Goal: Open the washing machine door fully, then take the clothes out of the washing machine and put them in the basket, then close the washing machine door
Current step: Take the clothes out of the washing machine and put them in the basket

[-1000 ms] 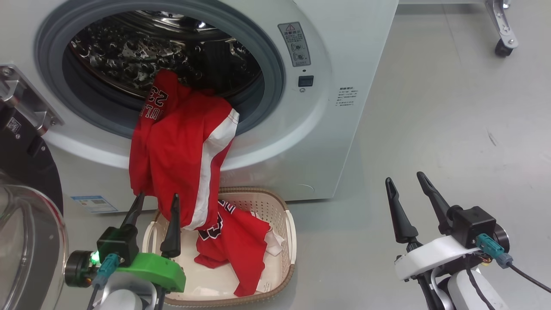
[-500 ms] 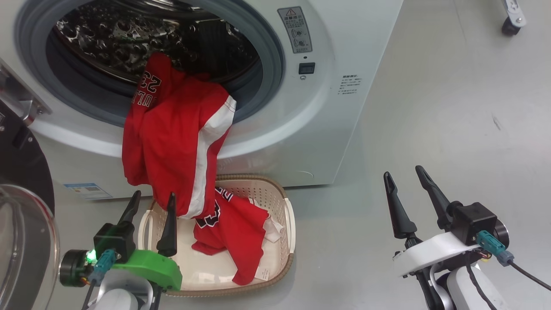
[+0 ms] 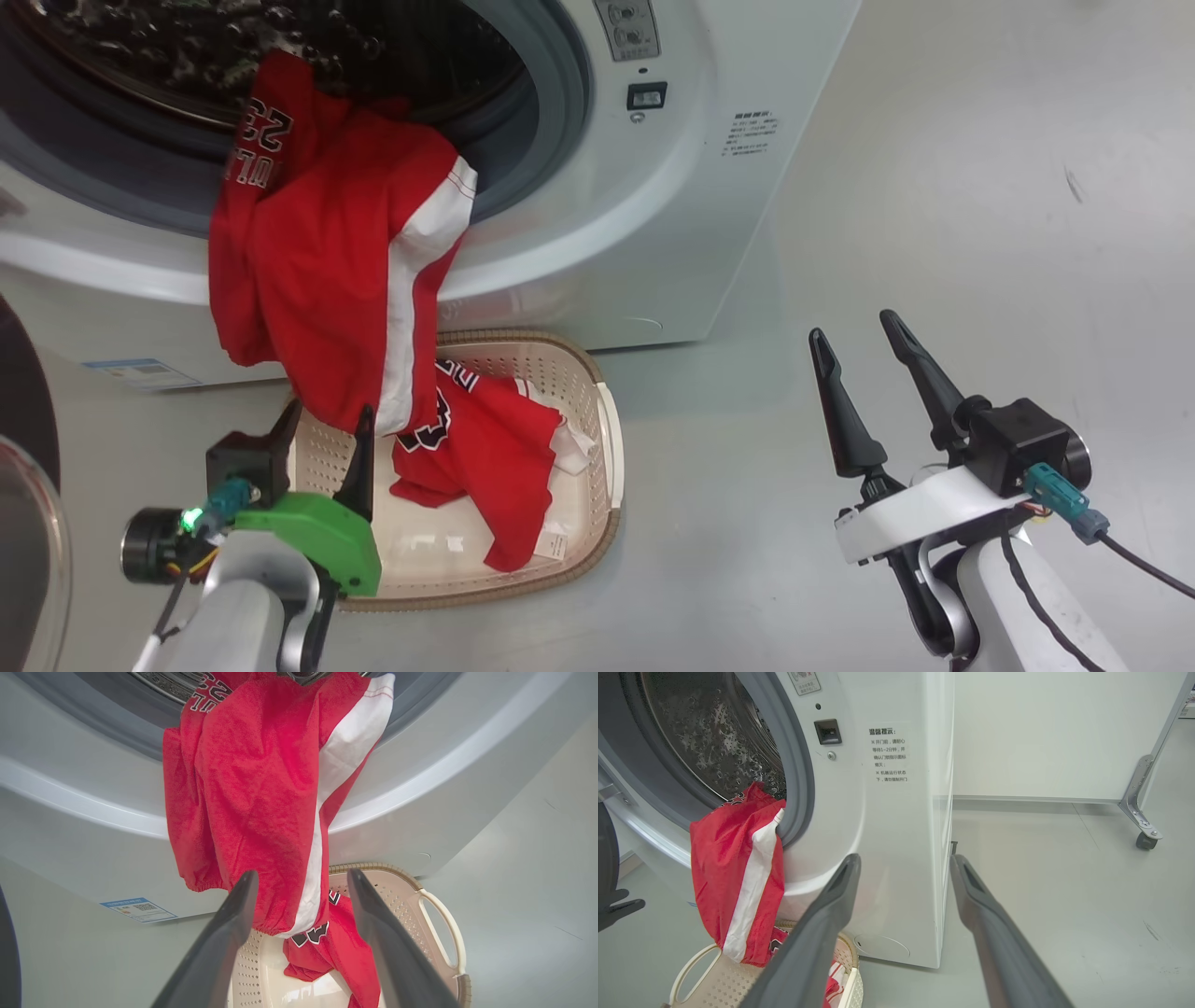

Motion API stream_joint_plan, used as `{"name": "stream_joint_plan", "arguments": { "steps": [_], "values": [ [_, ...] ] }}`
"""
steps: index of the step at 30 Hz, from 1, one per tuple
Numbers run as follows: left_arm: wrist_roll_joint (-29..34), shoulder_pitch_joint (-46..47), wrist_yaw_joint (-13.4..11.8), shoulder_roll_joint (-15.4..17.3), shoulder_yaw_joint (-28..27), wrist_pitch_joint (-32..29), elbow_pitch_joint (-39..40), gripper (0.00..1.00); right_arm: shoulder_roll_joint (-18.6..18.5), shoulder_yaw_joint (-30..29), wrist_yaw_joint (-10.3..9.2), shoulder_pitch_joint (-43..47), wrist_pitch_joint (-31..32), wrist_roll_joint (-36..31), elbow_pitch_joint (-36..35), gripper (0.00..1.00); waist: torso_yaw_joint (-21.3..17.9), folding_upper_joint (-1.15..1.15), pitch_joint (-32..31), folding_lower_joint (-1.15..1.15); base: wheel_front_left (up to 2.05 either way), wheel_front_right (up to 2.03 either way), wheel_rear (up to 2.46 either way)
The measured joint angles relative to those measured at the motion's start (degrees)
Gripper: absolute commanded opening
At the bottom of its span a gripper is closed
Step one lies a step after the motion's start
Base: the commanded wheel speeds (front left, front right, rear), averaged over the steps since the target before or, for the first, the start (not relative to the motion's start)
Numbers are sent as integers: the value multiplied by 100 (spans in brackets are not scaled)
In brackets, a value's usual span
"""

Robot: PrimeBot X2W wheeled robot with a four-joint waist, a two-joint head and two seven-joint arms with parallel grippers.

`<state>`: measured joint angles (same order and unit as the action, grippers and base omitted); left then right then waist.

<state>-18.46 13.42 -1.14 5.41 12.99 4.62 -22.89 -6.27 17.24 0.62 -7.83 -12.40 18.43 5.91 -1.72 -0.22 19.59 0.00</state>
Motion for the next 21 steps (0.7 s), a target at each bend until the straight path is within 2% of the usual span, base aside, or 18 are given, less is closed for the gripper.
{"name": "stream_joint_plan", "arguments": {
  "steps": [6,21],
  "values": [
    [-109,575,147,5,-18,-227,-452,100,-1,16,48,-169,0,-44,-34,100,-113,0,279,0,0,0,0],
    [-197,1634,261,132,-222,-460,-1440,100,31,93,107,-410,-1,-53,-31,100,-464,0,744,0,0,0,0]
  ]
}}
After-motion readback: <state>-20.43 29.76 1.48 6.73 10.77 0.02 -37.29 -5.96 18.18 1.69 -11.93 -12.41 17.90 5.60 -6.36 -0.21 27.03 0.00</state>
